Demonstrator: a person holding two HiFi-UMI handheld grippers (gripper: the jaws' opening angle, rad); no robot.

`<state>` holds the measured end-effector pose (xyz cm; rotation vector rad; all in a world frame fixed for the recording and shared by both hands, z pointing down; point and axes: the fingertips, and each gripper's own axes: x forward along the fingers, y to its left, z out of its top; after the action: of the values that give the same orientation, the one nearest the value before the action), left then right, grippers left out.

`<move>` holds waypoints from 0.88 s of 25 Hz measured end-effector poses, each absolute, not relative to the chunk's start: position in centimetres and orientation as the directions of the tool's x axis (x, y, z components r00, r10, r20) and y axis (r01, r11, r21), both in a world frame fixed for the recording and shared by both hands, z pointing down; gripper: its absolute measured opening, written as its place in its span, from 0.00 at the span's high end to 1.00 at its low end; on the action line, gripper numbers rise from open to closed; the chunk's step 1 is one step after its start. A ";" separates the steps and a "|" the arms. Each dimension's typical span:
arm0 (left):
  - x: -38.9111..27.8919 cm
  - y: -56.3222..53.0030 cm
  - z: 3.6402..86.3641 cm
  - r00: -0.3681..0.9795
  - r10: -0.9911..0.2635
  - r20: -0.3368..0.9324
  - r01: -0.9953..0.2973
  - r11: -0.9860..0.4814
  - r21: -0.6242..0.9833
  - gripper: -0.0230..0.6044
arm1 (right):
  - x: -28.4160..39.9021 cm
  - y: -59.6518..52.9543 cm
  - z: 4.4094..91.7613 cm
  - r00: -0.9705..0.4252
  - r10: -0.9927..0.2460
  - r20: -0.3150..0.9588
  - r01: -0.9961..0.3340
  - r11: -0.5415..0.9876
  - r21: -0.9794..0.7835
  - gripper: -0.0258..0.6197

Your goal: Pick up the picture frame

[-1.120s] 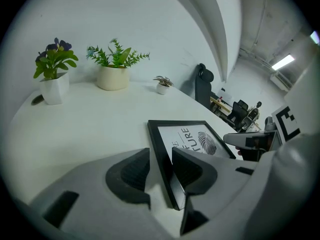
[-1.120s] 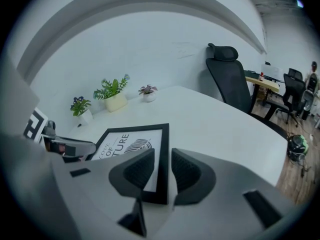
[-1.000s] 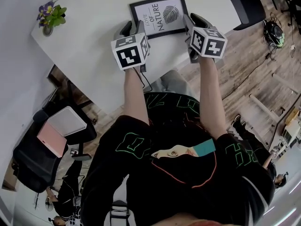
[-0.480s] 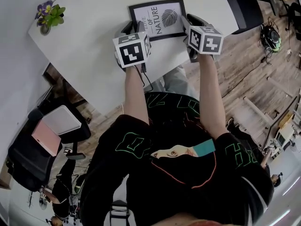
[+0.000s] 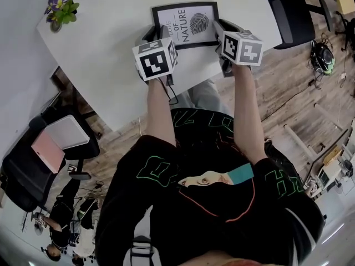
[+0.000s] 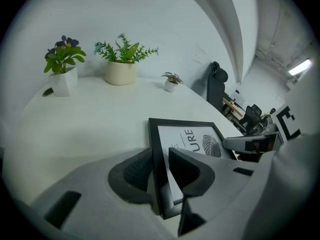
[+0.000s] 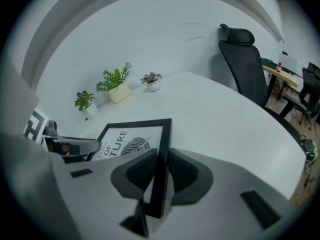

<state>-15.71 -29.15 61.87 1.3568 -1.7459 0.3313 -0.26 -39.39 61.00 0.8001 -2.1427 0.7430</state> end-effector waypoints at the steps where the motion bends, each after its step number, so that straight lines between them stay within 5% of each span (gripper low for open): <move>1: -15.6 -29.1 61.8 -0.030 -0.651 0.759 -0.881 0.376 0.288 0.79 | -0.2 -39.5 60.9 -0.550 -0.309 0.776 -0.720 0.646 -0.253 0.84; 22: -14.7 -33.7 51.9 -0.203 -0.773 0.601 -0.883 0.410 0.229 0.82 | 0.0 -45.6 51.3 -0.689 -0.409 0.599 -0.630 0.747 -0.214 0.85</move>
<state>-14.65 -33.67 51.95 1.4027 -2.0144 0.2168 0.02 -45.62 51.27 0.7829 -2.4162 0.5567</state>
